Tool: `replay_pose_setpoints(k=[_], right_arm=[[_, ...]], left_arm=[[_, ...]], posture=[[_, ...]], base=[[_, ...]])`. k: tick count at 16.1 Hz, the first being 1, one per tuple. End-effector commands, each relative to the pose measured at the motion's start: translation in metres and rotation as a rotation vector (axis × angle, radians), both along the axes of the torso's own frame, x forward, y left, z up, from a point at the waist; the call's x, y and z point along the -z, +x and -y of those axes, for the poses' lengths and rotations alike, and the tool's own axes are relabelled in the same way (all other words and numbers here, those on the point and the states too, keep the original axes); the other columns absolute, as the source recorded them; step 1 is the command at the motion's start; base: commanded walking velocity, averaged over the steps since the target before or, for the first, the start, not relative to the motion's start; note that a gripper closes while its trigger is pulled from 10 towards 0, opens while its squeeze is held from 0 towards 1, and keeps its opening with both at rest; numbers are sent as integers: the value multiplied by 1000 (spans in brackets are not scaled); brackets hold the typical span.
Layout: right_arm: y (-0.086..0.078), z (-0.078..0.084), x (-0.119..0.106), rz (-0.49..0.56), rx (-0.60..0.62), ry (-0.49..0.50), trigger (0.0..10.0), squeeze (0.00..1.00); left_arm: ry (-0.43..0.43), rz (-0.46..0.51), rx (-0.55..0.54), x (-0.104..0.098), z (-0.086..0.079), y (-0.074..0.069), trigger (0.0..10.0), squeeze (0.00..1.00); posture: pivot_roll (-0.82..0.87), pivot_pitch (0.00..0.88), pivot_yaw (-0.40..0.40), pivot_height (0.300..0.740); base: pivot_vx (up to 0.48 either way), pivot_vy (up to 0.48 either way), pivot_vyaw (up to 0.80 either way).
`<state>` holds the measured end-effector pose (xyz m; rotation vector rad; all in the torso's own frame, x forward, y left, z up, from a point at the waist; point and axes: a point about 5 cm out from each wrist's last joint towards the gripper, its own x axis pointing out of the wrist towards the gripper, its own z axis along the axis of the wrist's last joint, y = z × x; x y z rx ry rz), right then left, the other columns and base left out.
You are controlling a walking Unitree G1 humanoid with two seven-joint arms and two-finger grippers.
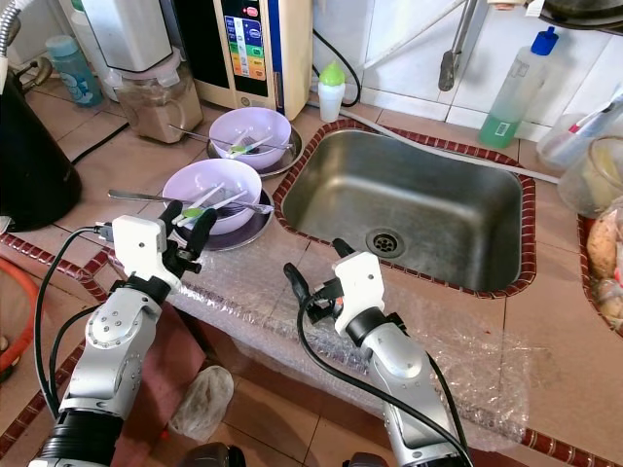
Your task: Kitchen organization
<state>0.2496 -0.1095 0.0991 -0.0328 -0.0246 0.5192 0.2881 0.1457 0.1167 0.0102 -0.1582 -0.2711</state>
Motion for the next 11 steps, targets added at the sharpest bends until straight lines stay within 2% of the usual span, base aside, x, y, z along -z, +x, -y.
replay_pose_setpoints(k=[1,4,5,11], right_arm=[[1,-1,-5,13,-1,5,10000,0],[0,-4,-6,7,-34,29,10000,0],[-7,-13,-9,2,-129,62,10000,0],[-4,-12,-17,-24,-174,140,10000,0]], left_arm=[[4,7,1,-2,-3,0,0,0],[0,20,27,-4,0,-5,0,0],[1,22,32,-4,0,-6,0,0],[3,67,30,-16,1,-11,0,0]], posture=[[-40,53,29,740],[-40,48,30,740],[-40,47,32,740],[-31,45,31,740]], base=[[0,0,0],[0,0,0],[0,0,0],[0,0,0]])
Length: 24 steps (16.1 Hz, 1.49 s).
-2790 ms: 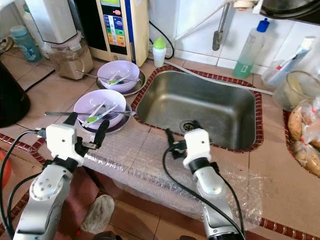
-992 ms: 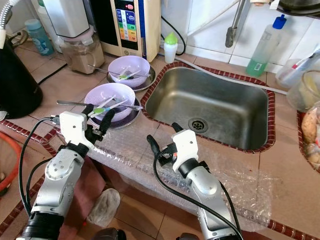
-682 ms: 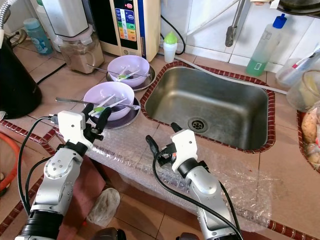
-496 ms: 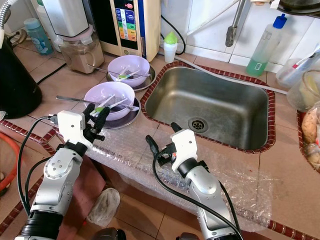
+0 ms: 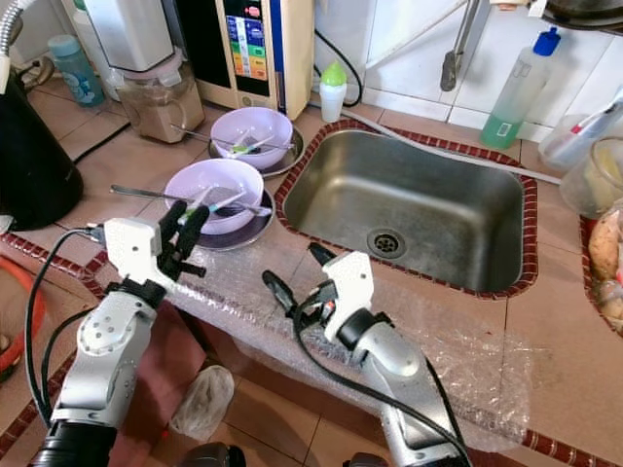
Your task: Kitchen organization
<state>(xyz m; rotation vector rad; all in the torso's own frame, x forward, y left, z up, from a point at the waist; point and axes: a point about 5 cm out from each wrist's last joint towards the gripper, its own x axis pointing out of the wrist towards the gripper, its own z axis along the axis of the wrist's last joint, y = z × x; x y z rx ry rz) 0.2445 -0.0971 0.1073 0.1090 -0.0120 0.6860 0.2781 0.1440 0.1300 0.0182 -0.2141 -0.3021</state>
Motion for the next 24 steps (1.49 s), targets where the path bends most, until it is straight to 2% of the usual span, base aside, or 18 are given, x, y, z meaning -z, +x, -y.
replay_pose_setpoints(k=[1,5,7,9,11,13,15,18,22,24], right_arm=[[4,1,-10,32,11,12,10000,0],[17,9,-17,62,97,12,10000,0],[23,13,-21,58,143,45,10000,0],[32,20,-30,45,206,128,10000,0],[41,28,-37,12,269,228,10000,0],[47,34,-40,6,304,256,10000,0],[54,46,-43,-50,388,385,10000,0],[58,53,-49,-111,425,551,10000,0],[60,50,-59,-180,347,729,10000,0],[57,42,-65,-231,262,840,10000,0]], left_arm=[[2,37,4,-9,1,-1,0,0],[33,117,15,-29,0,1,0,0],[27,150,20,-40,1,0,0,0],[-10,199,74,-61,11,4,0,0],[-8,262,117,-81,18,12,0,0],[-5,296,178,-94,27,18,0,0],[-4,281,276,-90,44,21,0,0],[-7,235,358,-74,66,20,0,0],[-19,206,418,-64,83,21,0,0],[-30,202,430,-60,88,22,0,0]], posture=[[-30,43,29,740],[-23,31,25,740],[-22,27,25,740],[-19,24,25,740],[-20,22,26,740],[-20,20,30,740],[-23,17,35,740],[-32,16,43,740],[-50,13,49,740],[-49,13,47,740]], base=[[0,0,0],[0,0,0],[0,0,0],[0,0,0],[0,0,0],[0,0,0],[0,0,0],[0,0,0],[0,0,0],[0,0,0]])
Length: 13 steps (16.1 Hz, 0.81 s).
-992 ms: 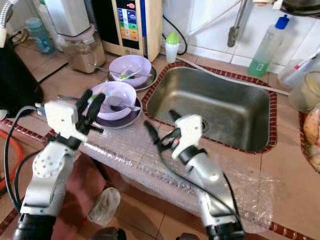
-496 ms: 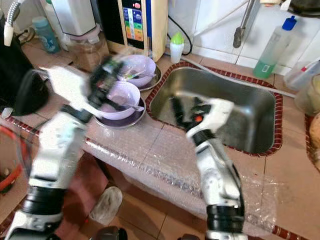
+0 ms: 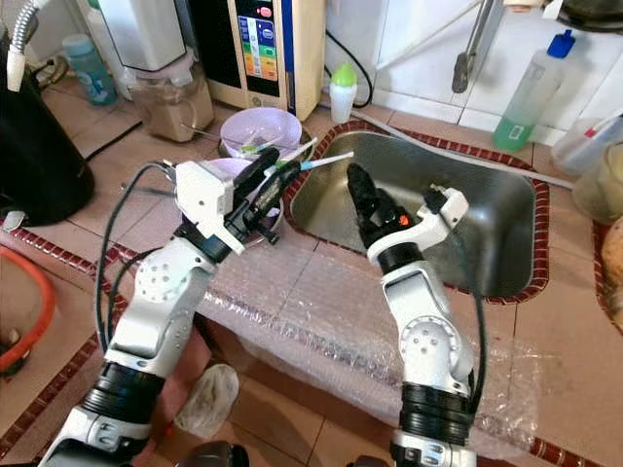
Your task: Kitchen organization
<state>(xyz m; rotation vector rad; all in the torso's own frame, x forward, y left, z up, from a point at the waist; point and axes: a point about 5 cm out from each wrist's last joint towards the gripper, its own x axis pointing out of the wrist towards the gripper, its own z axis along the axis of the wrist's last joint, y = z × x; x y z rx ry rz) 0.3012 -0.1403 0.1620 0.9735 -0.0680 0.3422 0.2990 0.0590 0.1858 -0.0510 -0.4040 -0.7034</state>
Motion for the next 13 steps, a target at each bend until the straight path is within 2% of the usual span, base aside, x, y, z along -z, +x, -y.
replay_pose_setpoints(k=[1,6,7,8,13], right_arm=[[0,-6,-14,35,-37,60,10000,0],[7,-26,-22,15,-145,195,10000,0],[10,-29,-23,12,-149,210,2863,0],[12,-30,-24,11,-146,220,0,0],[23,-25,-28,0,-110,256,0,0]], left_arm=[[15,26,28,-3,6,0,0,0],[0,29,62,-1,14,-5,0,0],[0,29,67,-1,16,-5,0,0],[0,29,68,0,16,-5,0,0],[5,28,65,2,15,-6,0,0]], posture=[[-49,14,45,740],[-43,13,44,740],[-42,13,42,740],[-41,11,42,740],[-39,10,36,740]], base=[[0,0,0],[0,0,0],[0,0,0],[0,0,0],[0,0,0]])
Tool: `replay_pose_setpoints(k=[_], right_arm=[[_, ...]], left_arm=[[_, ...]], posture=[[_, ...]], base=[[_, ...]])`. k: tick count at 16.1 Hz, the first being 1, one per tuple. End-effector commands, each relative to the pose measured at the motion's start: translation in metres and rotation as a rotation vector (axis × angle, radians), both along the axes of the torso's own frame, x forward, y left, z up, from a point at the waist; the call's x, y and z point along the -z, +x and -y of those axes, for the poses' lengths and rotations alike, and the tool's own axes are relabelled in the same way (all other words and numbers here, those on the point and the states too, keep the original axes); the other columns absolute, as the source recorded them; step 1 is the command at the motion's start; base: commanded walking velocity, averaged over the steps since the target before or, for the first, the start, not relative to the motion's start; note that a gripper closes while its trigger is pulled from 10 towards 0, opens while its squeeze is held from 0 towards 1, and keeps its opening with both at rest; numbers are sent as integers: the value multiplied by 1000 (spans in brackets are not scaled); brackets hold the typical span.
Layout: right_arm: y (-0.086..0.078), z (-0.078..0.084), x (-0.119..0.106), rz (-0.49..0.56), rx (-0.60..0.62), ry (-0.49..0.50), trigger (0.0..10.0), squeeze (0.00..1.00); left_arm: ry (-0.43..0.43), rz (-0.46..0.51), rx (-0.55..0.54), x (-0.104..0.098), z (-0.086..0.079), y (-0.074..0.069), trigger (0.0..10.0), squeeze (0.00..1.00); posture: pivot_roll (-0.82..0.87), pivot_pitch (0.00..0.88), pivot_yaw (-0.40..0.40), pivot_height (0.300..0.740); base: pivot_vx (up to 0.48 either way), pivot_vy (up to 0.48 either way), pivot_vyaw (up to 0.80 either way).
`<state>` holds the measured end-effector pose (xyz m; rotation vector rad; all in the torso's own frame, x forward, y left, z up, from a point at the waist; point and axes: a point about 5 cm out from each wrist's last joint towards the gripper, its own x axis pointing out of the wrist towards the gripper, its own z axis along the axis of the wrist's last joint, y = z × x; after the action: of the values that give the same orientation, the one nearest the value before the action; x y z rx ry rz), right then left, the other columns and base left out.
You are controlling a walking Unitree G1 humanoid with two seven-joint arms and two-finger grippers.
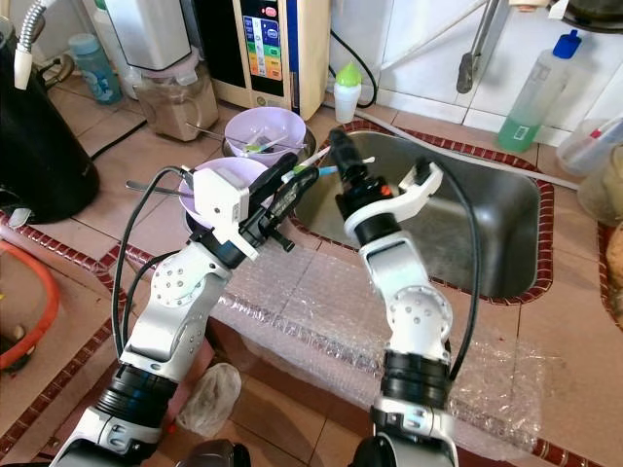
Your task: Kitchen organization
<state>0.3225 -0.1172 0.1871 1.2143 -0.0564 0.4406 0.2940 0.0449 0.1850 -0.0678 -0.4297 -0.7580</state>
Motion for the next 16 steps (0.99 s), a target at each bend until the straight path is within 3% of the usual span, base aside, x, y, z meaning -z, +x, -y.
replay_pose_setpoints(k=[1,15,16], right_arm=[[3,0,-2,-8,11,26,0,0],[7,5,-4,-17,15,51,0,0],[7,5,-3,-17,15,50,0,0]], left_arm=[[18,7,6,2,1,-1,0,0],[44,-25,15,16,4,-4,0,0],[47,-27,20,17,5,-4,471,0]], posture=[[-38,10,33,740],[-47,17,28,740],[-48,18,29,740]], base=[[0,0,0],[0,0,0],[0,0,0]])
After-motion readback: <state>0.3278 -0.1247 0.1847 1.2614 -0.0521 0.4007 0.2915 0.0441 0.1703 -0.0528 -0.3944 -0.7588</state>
